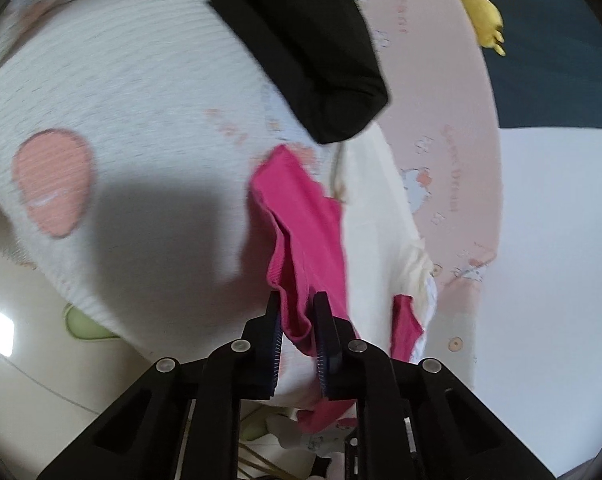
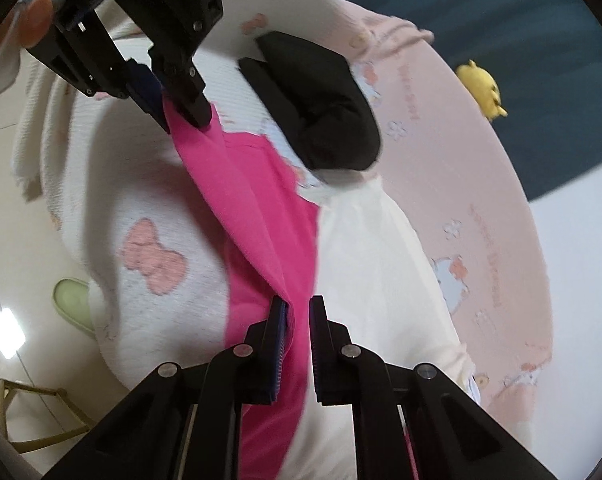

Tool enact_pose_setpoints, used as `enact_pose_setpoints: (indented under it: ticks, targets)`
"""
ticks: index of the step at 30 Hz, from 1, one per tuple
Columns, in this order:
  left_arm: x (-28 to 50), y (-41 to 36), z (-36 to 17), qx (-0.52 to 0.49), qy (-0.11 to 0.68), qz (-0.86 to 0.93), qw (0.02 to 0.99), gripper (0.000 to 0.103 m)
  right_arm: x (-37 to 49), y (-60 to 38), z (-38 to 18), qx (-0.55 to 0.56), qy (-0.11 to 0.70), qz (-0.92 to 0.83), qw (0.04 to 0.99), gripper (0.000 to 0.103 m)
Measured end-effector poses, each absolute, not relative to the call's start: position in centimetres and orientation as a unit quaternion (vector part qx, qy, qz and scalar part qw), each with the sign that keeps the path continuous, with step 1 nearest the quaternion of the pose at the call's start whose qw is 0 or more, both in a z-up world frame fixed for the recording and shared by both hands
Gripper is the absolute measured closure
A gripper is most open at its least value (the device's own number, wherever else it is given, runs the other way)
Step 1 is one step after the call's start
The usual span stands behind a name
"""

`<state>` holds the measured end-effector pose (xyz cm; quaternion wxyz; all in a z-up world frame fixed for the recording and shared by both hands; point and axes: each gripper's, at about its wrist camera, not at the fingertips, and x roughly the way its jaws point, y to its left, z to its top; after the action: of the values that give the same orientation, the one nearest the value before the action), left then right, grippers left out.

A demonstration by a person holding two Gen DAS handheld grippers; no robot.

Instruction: Fold clothes

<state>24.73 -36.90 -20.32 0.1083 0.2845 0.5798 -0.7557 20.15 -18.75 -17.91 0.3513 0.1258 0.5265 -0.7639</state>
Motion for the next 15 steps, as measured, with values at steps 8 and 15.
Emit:
enact_pose_setpoints:
  ticks: [8,15]
  targets:
    - [19.9,-35.8,-19.0,0.297,0.563,-0.769,0.063,0.091,15.2,-17.4,-16.5,0.177,0.505,-0.802,0.267,0.094]
    - [17.1,-35.5,-18.9,0.317,0.543,-0.776,0.052,0.091,13.5,-16.9,-16.7,0.220,0.485,-0.799,0.280,0.094]
